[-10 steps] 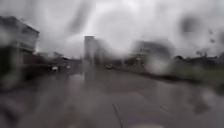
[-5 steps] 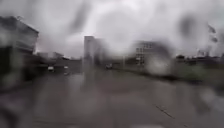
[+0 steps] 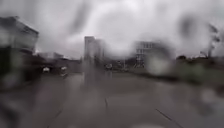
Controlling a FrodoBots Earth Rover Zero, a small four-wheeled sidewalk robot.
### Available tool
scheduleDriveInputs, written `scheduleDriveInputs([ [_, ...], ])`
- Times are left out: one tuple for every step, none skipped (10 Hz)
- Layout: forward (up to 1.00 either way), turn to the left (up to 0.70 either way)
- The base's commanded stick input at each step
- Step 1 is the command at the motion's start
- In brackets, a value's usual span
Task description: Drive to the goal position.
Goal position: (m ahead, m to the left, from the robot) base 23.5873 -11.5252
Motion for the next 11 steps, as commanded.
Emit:
scheduleDriveInputs([
  [0.7,0.34],
  [0.7,0.34],
  [0.7,0.13],
  [0.7,0.01],
  [0.7,0.0],
  [0.7,0.0],
  [0.7,0.0],
  [0.7,0.0],
  [0.7,0.0],
  [0.7,0.0],
  [0.7,0.0],
])
